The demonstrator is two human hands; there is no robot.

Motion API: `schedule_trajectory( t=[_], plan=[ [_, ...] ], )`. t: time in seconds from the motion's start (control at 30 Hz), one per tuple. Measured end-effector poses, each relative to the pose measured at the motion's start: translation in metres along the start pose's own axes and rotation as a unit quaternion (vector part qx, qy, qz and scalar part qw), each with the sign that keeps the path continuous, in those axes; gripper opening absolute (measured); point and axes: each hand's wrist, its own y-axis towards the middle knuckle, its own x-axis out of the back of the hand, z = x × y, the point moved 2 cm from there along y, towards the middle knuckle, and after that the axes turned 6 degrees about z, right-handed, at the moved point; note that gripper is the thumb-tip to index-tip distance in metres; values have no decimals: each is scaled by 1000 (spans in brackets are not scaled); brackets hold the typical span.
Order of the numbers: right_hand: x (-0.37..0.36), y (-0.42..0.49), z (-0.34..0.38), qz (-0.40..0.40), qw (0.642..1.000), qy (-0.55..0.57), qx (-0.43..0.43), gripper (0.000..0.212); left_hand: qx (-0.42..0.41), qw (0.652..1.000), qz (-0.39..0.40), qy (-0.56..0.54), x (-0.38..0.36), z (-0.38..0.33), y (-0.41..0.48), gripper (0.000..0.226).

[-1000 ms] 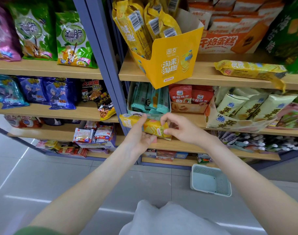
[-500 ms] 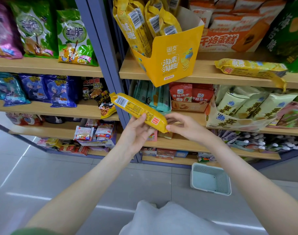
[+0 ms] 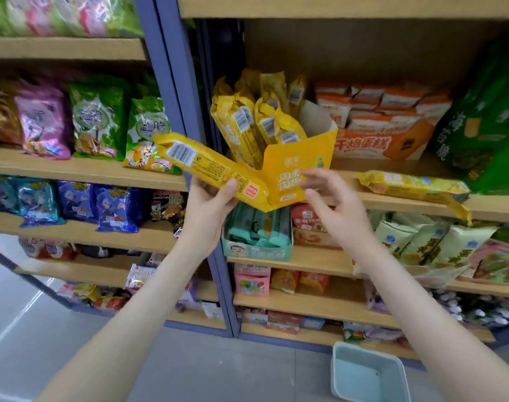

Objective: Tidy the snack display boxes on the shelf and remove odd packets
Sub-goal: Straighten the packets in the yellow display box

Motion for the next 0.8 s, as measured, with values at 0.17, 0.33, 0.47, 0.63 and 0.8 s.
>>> schedule_trajectory(
  t=[0.17,0.33,0.47,0.63,0.8],
  plan=[
    [18,43,25,-122,988,-54,81,41,-128,986,-33,106,-8,-43,25,48],
    [-9,76,29,-41,976,-210,45,52,-159,962,-24,218,-14,-44,36,49],
    [-14,92,31,-54,954,-296,17,37,-161,948,-16,273,-15,-31,42,49],
    [9,98,38,-99,982,-163,11,33,-189,935,-42,297,-13,-40,50,52],
    [20,103,38,-148,980,-127,46,31,-197,918,-42,342,-18,-43,62,42]
  ],
)
